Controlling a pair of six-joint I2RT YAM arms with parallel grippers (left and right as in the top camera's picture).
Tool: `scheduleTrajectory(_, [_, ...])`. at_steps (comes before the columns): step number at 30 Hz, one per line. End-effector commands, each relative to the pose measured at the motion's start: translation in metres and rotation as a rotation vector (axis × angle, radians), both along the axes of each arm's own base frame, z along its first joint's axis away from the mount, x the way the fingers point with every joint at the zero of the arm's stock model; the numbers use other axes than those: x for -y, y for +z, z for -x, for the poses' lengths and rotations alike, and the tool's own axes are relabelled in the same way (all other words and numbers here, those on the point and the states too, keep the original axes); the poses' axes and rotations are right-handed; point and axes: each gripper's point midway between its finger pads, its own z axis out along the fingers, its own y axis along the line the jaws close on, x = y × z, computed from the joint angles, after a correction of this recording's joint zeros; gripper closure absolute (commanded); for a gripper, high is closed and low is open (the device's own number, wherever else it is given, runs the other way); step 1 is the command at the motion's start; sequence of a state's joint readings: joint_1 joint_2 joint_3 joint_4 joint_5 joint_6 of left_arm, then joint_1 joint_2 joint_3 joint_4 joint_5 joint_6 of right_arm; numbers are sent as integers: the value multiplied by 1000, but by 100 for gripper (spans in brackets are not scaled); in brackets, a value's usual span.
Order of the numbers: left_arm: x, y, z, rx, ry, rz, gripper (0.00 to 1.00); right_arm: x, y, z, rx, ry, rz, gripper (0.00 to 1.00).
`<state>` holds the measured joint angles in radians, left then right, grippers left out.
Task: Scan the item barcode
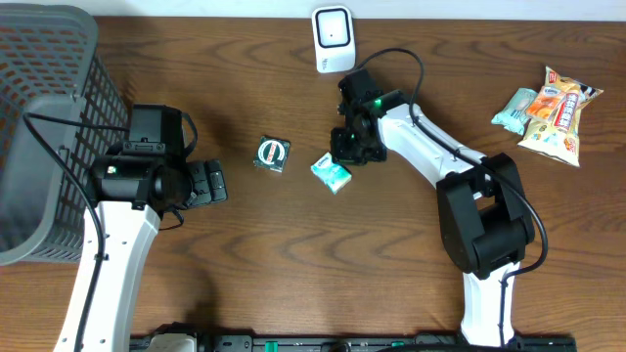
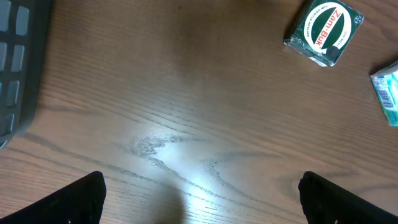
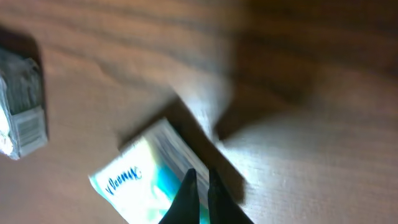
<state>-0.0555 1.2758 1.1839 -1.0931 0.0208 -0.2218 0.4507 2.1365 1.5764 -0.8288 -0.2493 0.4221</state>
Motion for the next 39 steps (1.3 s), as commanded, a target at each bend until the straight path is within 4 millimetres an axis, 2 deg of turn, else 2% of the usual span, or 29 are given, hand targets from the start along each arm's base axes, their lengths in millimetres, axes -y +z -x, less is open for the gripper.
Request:
scheduleTrajectory(1, [0,-3,1,-10,7,-3,2,5,11,-6,-2,4,-22,99])
scheduleTrajectory(7, [0,-3,1,-10,7,-3,2,27,25,2,-66,32,15,99])
scheduleTrajectory(12, [0,-3,1,-10,7,-3,2,30,42,10,-93,94,31,91])
scheduleTrajectory(13, [0,-3,1,-10,7,-3,2,30,46,11,-94,107,33,87])
scheduleTrajectory(15, [0,-3,1,-10,7,-3,2,30,52,11,-98,110,35,72])
scheduleTrajectory(16, [0,-3,1,-10,7,-3,2,30,53,11,-95,110,34,59])
scheduleTrajectory(17, [0,-3,1,-10,7,-3,2,29,53,10,-93,109,33,20])
scheduleTrajectory(18, [0,-3,1,-10,7,-3,3,29,53,10,-90,110,32,12])
scheduleTrajectory(27, [0,-3,1,-10,7,-3,2,24,54,-4,-28,126,13,7])
scheduleTrajectory(39, [0,-3,1,-10,7,-3,2,11,53,-3,9,203,7,8])
